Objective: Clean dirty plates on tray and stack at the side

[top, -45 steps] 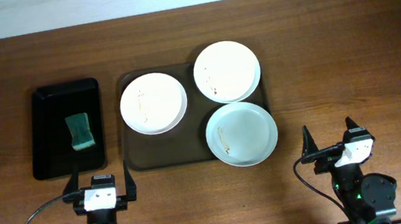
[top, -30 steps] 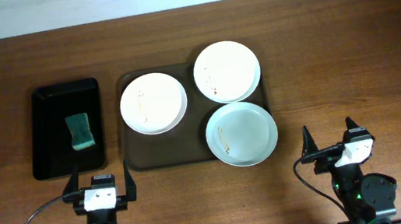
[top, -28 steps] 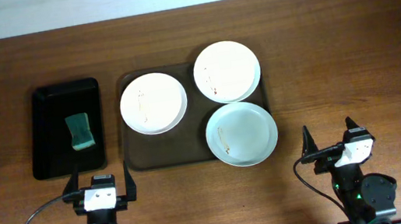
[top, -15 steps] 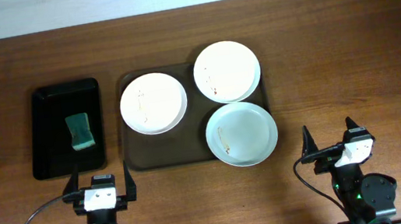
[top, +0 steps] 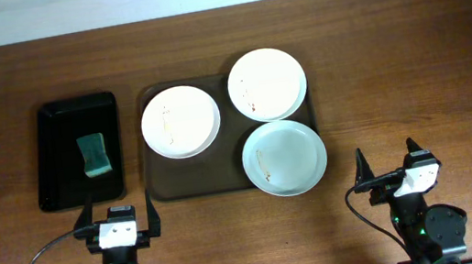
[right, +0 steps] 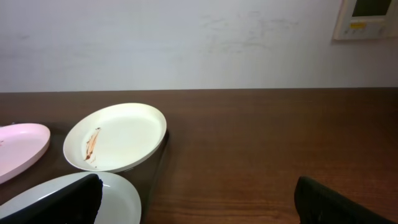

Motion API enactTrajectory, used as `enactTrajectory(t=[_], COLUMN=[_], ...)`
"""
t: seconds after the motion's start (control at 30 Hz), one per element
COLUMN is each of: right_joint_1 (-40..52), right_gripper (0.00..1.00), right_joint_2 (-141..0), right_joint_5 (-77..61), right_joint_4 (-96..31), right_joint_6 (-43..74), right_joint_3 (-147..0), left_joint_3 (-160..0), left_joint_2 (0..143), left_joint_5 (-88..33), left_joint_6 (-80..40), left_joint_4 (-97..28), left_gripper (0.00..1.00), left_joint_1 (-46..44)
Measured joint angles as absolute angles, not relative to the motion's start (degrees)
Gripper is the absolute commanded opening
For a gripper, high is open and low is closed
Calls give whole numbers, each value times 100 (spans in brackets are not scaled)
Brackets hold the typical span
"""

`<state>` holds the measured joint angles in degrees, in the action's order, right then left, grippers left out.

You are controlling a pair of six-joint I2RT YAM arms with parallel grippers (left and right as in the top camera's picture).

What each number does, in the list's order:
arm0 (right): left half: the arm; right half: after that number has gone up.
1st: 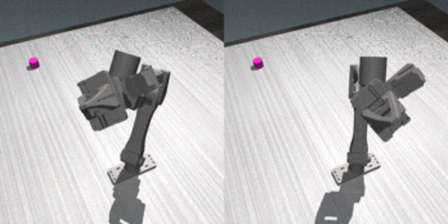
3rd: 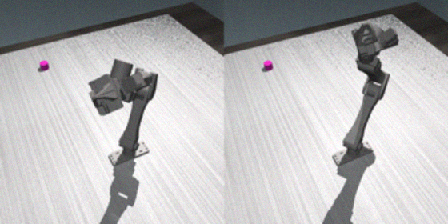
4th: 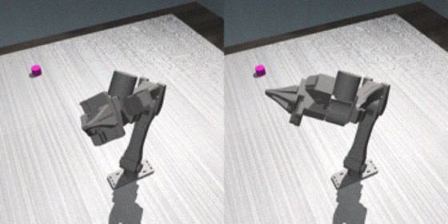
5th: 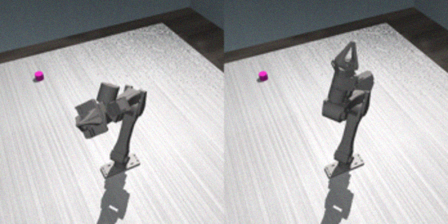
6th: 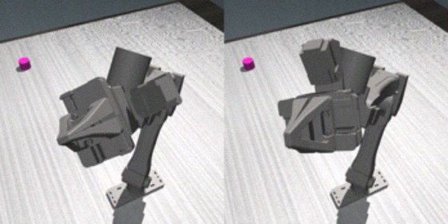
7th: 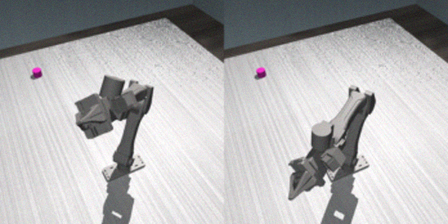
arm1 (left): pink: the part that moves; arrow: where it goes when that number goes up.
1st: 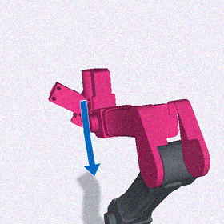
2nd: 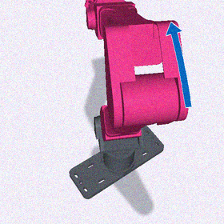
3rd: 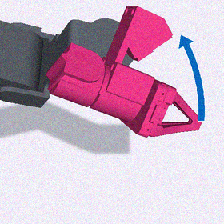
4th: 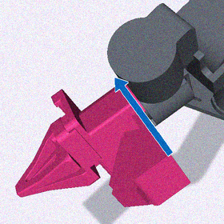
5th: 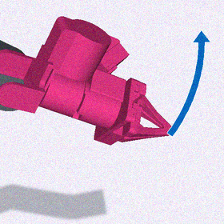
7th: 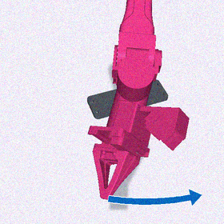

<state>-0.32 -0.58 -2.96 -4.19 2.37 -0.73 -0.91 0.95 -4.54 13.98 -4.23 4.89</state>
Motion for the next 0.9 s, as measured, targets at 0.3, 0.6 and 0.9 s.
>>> enactTrajectory(t=[0.3,0.6,0.9], right_joint_1=[-32,-32,-30], right_gripper=[98,98,98], right_joint_2=[-58,-123,-1984], right_joint_5=[-464,-1162,-2014], right_joint_4=[56,-106,-309], right_joint_6=[235,276,301], right_joint_3=[-62,-604,-2204], left_joint_3=[-91,-86,-1037], left_joint_2=[93,89,108], left_joint_5=[-454,-408,-360], left_joint_6=[1398,1168,676], left_joint_4=[-423,-25,-99], left_gripper=[99,99,99], left_joint_1=[489,489,489])
